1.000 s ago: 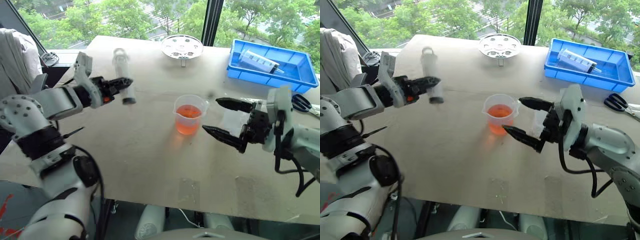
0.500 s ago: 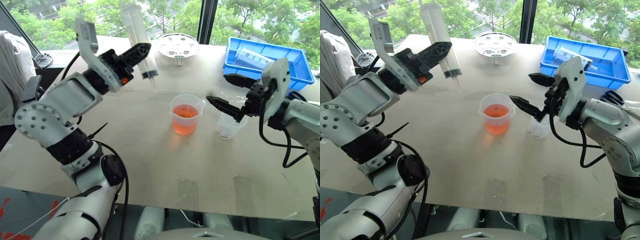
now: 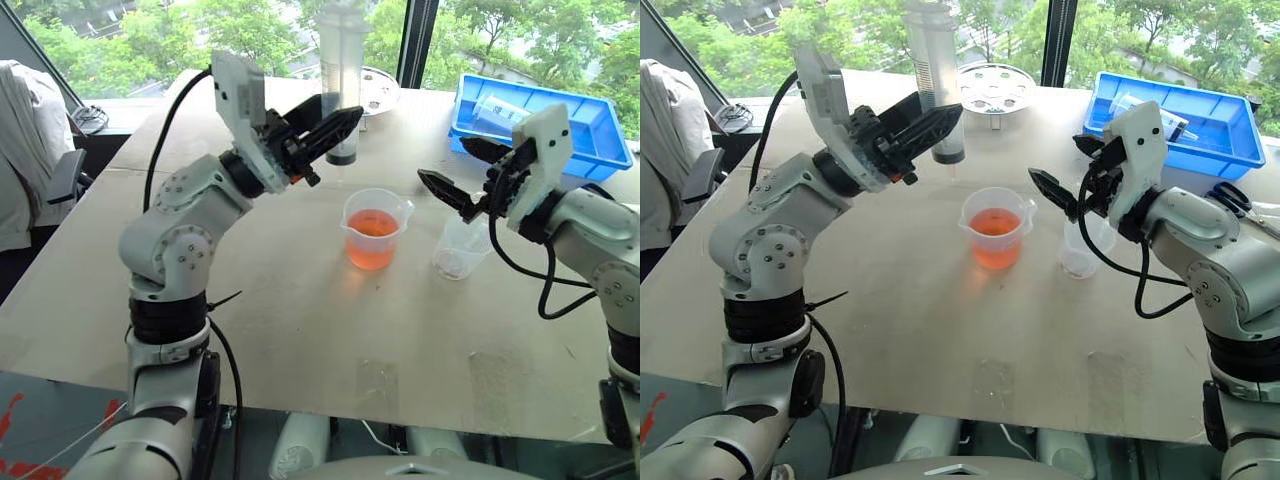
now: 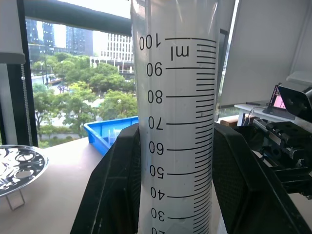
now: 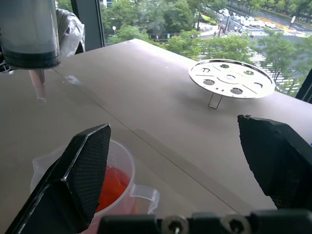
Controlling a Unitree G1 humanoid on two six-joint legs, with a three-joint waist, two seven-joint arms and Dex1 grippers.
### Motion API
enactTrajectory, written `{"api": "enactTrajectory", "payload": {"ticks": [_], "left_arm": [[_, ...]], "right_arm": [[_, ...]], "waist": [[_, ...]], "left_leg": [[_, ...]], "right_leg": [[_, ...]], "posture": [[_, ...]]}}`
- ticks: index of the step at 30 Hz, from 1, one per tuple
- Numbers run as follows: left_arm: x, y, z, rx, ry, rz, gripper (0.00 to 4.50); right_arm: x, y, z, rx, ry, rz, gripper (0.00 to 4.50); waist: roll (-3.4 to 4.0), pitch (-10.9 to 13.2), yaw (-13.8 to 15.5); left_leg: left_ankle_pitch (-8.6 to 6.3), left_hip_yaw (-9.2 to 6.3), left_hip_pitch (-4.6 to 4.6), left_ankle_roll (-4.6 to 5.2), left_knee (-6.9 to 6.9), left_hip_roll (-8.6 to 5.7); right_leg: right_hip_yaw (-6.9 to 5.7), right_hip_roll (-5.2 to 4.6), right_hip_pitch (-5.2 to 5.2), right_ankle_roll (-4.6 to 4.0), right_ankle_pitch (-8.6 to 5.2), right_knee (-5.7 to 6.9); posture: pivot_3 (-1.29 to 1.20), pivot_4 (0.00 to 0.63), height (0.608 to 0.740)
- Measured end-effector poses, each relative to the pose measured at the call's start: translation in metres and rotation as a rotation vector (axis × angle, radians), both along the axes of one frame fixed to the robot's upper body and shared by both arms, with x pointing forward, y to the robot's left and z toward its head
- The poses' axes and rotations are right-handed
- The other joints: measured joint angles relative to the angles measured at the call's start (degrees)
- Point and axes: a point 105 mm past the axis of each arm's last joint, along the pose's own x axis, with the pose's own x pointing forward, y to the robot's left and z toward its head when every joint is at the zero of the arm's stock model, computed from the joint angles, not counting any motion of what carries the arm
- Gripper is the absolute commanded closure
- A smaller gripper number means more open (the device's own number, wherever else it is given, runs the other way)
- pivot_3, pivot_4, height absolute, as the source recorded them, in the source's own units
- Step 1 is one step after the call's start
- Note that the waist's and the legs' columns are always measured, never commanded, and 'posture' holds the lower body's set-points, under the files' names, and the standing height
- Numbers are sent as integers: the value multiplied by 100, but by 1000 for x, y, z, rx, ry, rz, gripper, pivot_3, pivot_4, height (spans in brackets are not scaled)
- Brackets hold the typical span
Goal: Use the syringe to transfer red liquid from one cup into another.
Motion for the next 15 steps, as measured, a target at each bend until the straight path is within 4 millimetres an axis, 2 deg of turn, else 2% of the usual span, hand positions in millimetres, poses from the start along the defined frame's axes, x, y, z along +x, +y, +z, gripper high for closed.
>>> {"api": "enactTrajectory", "payload": {"ticks": [3, 7, 10, 15], "left_arm": [[1, -4, -9, 19, 10, -24, 3100], [-2, -12, -32, 48, 60, -72, 3100], [-3, -16, -40, 65, 63, -87, 3100], [1, -23, -58, 100, 72, -115, 3100]], "right_arm": [[-2, 1, 8, 11, -12, 5, 0], [-3, -2, 4, 2, -1, 8, 0], [-3, -5, 4, 25, 13, 5, 0], [-4, -7, 13, 82, 89, 28, 0]], "waist": [[0, 0, -15], [2, 1, -19], [3, 2, -31], [10, 5, -73]], "left_leg": [[-13, -6, 0, 22, 0, 1], [-13, -5, -2, 23, 0, 0], [-14, -7, -1, 24, 1, 1], [-13, -12, 1, 25, 2, 3]], "right_leg": [[-7, 3, 1, 0, 0, -1], [-7, 4, 1, 1, 0, -2], [-8, 4, 1, 1, 0, 2], [-11, 27, 2, 0, 0, 7]], "posture": [[0, 150, 740], [0, 150, 740], [0, 150, 740], [0, 150, 740]]}}
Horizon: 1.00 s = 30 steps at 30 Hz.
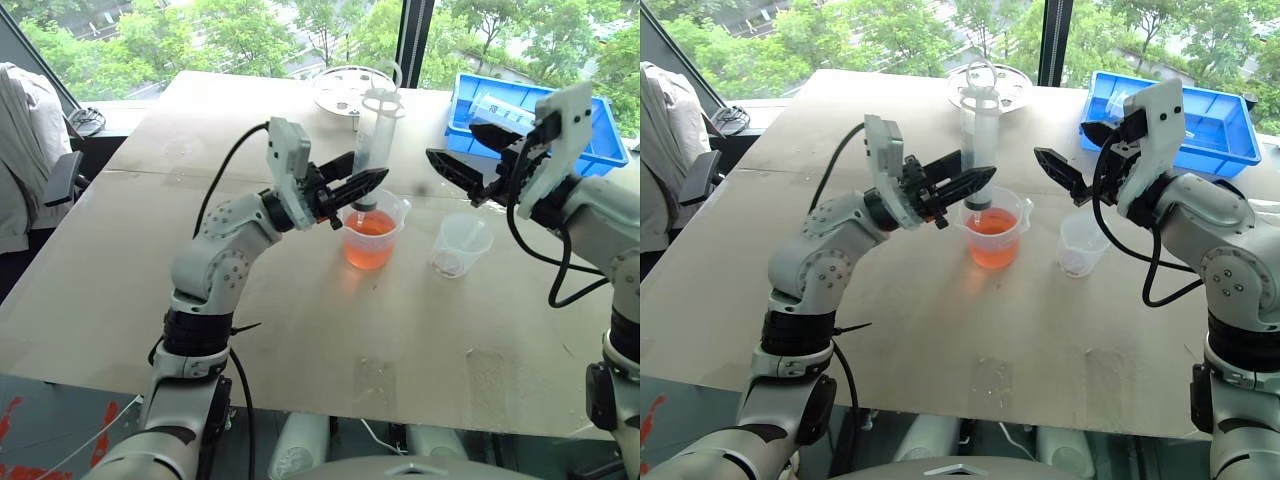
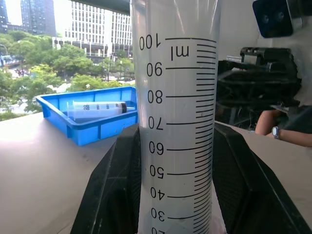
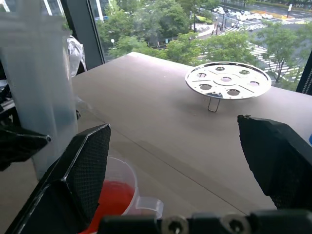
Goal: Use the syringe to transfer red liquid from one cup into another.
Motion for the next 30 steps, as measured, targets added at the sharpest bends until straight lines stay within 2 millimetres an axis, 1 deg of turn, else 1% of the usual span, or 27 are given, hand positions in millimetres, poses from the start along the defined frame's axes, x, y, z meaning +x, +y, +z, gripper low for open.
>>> {"api": "enactTrajectory", "payload": {"ticks": [4, 7, 11, 16, 21, 28, 30], "left_arm": [[7, -2, -12, 28, -10, 9, 3100], [14, -4, -20, 28, -16, 30, 3100], [20, -13, -28, 19, -26, 52, 3100], [22, -18, -26, 10, -78, 92, 3100], [22, -19, -25, 16, -85, 97, 3100], [17, -21, -19, 26, -120, 83, 3100], [15, -22, -16, 25, -133, 77, 3100]], "right_arm": [[-6, 2, -2, 10, 68, 46, 0], [-8, 5, 11, 10, 45, 62, 0], [-14, 14, 26, 16, 14, 110, 0], [-11, 17, 31, 18, 11, 107, 0], [-11, 27, 31, 17, 22, 137, 0], [-5, 37, 32, 48, 63, 171, 0], [-3, 41, 30, 33, 82, 180, 0]], "waist": [[3, 2, -12], [10, 5, -33], [10, 5, -41], [10, 4, -40], [12, 4, -49], [13, 4, -48], [13, 4, -47]], "left_leg": [[0, 2, -2, 1, -1, 2], [-1, 4, -2, 1, -1, 2], [-1, 2, -2, 1, -1, 4], [-1, 3, -4, 2, -1, 4], [-1, 2, -4, 1, -2, 5], [-1, 2, -4, 1, -1, 4], [-1, 1, -4, 2, -2, 4]], "right_leg": [[1, 1, 0, 0, 0, -4], [2, 0, 0, 0, 0, -5], [1, 0, 0, 0, 0, -5], [1, -18, 0, 0, 0, -5], [0, -16, -1, 1, 0, -4], [-1, -12, -1, 0, 0, -3], [-1, -7, -1, 0, 0, -5]], "posture": [[0, 150, 740], [0, 150, 740], [0, 150, 740], [0, 150, 740], [0, 150, 740], [0, 150, 740], [0, 150, 740]]}}
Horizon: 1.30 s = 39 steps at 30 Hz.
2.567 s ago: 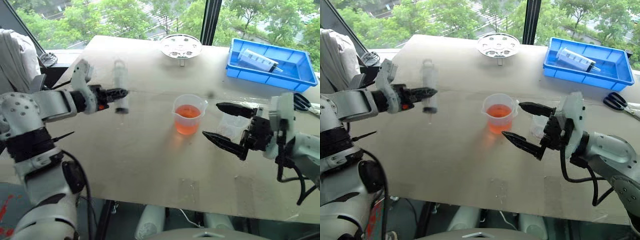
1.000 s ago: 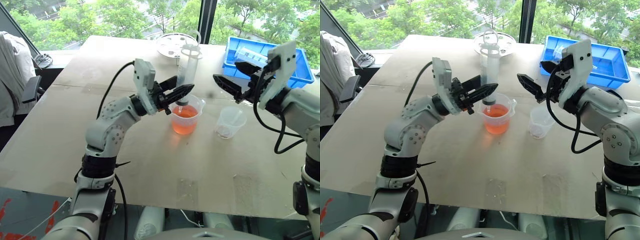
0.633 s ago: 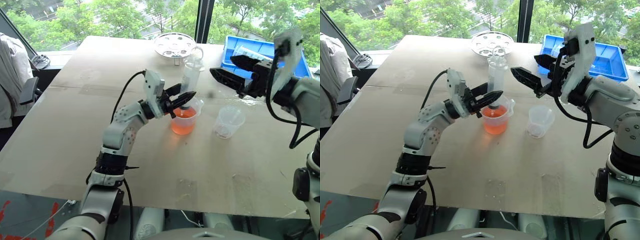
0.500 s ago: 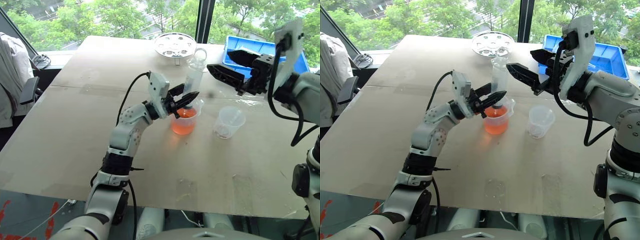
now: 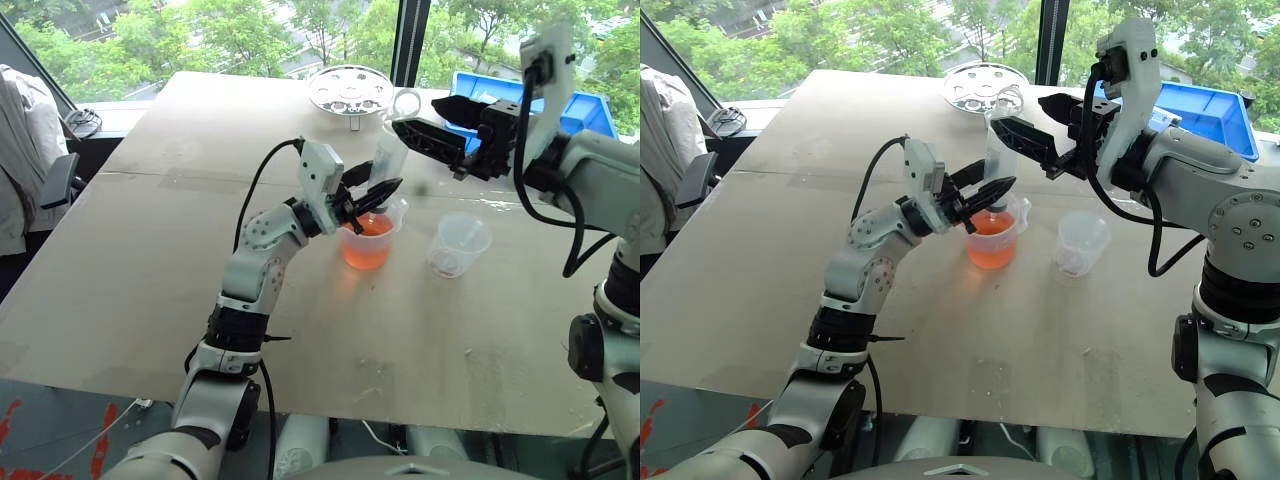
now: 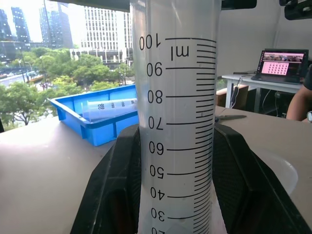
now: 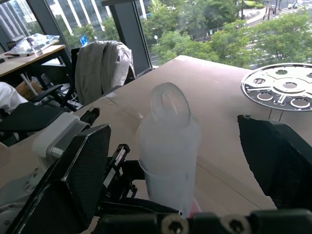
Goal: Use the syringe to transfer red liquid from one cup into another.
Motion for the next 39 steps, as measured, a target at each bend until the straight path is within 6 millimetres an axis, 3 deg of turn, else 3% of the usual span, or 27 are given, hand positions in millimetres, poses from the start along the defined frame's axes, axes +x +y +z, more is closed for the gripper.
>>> {"api": "enactTrajectory", "payload": {"ticks": [8, 12, 15, 16, 18, 20, 21, 22, 23, 33, 39], "left_arm": [[-4, -2, 6, 0, -17, -7, 3100], [-5, -2, 5, 3, -8, -8, 3100], [-5, -2, 6, 2, -13, -4, 3100], [-5, -2, 6, 3, -12, -1, 3100], [-5, -2, 6, 1, -4, 3, 3100], [-4, -2, 6, -3, 15, 9, 2059], [-4, -2, 6, -5, 25, 11, 1878], [-2, -2, 4, -4, 51, 18, 1291], [0, -2, 3, 3, 71, 22, 1072], [-1, -9, 24, 36, 139, 13, 995], [2, 3, 24, 87, 205, 73, 995]], "right_arm": [[9, 10, -15, -7, 86, 25, 0], [10, 16, -13, 19, 98, 42, 1183], [13, 16, -14, 23, 103, 31, 2637], [13, 16, -14, 25, 105, 30, 2813], [14, 16, -14, 26, 107, 29, 2818], [15, 16, -14, 26, 110, 27, 2818], [15, 16, -14, 27, 111, 28, 2819], [14, 17, -14, 30, 111, 36, 2827], [14, 19, -14, 30, 111, 42, 2827], [8, 28, -12, -49, 0, 58, 2827], [10, 28, -10, -87, -70, 47, 2853]], "waist": [[1, 1, -2], [2, 1, -3], [3, 2, -3], [3, 1, -2], [3, 2, -1], [3, 2, -3], [3, 2, -4], [3, 2, -5], [3, 2, -7], [6, 4, -8], [12, 7, -26]], "left_leg": [[0, 0, 0, 0, -1, 0], [0, 0, 0, 0, -1, 0], [0, 0, 0, 0, -1, 0], [0, 0, 0, 0, -1, 0], [0, 0, 0, 0, -1, 0], [0, 0, 0, 0, -1, 0], [0, -1, 0, 0, -1, 0], [0, -1, 0, 0, -1, 0], [0, -2, 0, 0, -1, 1], [0, -3, 0, 0, -1, 1], [0, -6, 0, -1, -3, 6]], "right_leg": [[1, 9, 0, 0, 0, 0], [1, 10, -1, 0, 0, 1], [1, 10, -1, 0, 0, 0], [1, 10, -1, 0, 0, 0], [1, 10, -1, 0, 0, 0], [1, 10, 0, 0, 0, 0], [0, 10, -1, 0, 0, 0], [0, 11, -1, 0, 0, 1], [-1, 13, -1, 0, 0, 1], [-1, 14, -1, 1, 0, 0], [-2, 21, -4, 1, 0, 2]], "posture": [[0, 150, 740], [0, 150, 740], [0, 150, 740], [0, 150, 740], [0, 150, 740], [0, 150, 740], [0, 150, 740], [0, 150, 740], [0, 150, 740], [0, 150, 740], [0, 150, 740]]}}
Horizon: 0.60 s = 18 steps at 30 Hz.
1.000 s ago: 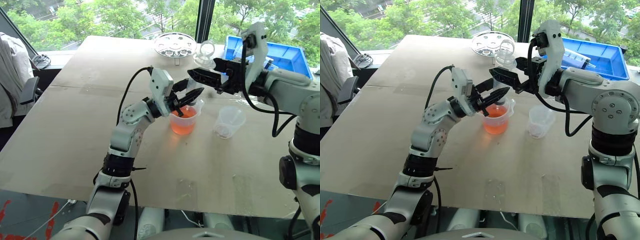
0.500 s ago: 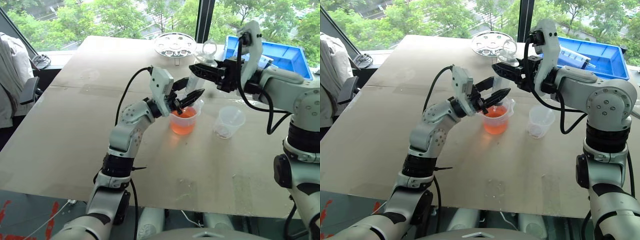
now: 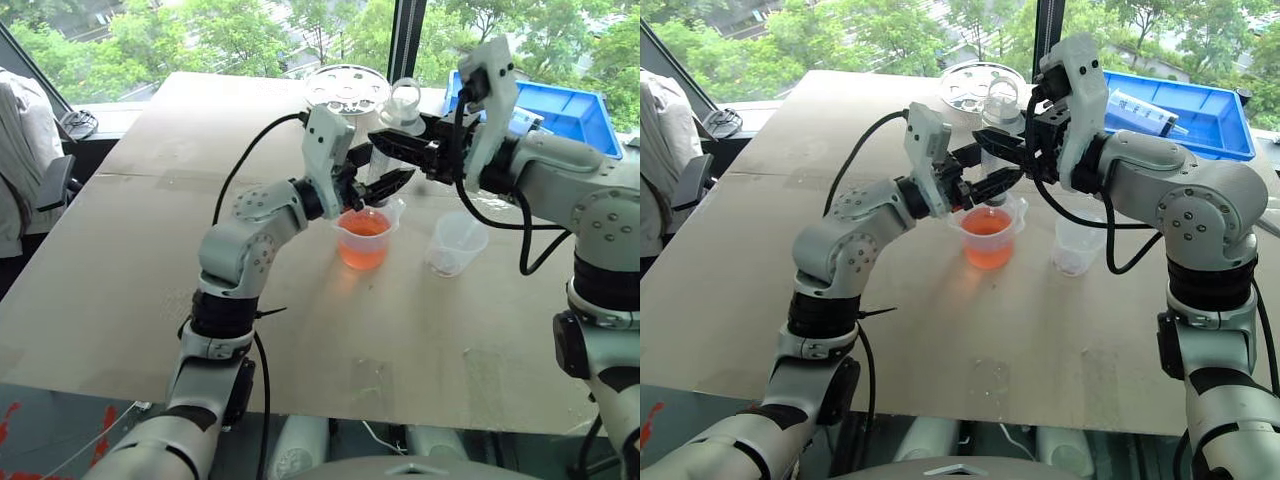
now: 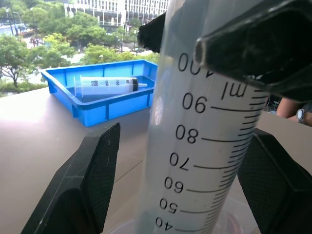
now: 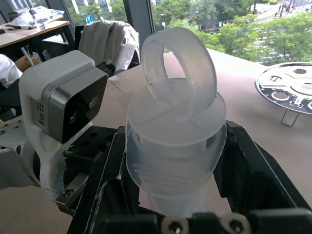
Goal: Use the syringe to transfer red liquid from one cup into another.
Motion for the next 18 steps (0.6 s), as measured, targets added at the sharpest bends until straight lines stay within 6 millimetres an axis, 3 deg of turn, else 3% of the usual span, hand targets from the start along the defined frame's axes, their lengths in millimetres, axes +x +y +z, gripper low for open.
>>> {"api": "enactTrajectory", "payload": {"ticks": [3, 6, 12, 14, 18], "left_arm": [[0, 2, -2, 11, 18, 6, 1769], [-6, -5, -3, 26, 16, -29, 2946], [-8, -7, -5, 38, 15, -41, 3028], [-10, -6, -10, 36, 20, -43, 3028], [-8, 7, -17, 29, 12, -12, 3103]], "right_arm": [[1, 1, -2, -20, -19, -5, 2853], [1, 2, -2, -34, -40, -1, 2854], [-2, 2, -4, -82, -65, 12, 2854], [-2, 3, -8, -124, -79, 19, 1734], [-1, -4, -20, -159, -48, 24, 88]], "waist": [[1, 1, 11], [1, 1, 30], [3, 2, 22], [4, 2, 15], [10, 6, 14]], "left_leg": [[0, 0, 0, -1, 0, 0], [0, 1, -1, -1, 0, -2], [0, 1, -1, -1, -1, -2], [0, 2, 0, -1, -2, -2], [0, 2, 0, -1, -3, -1]], "right_leg": [[1, -1, 0, 0, 0, -2], [1, -6, 1, 0, 0, -6], [2, -8, 0, 0, 0, -5], [4, -11, 0, 0, 0, -6], [5, -25, -1, -1, 0, -5]], "posture": [[0, 150, 740], [0, 150, 740], [0, 150, 740], [0, 150, 740], [0, 150, 740]]}}
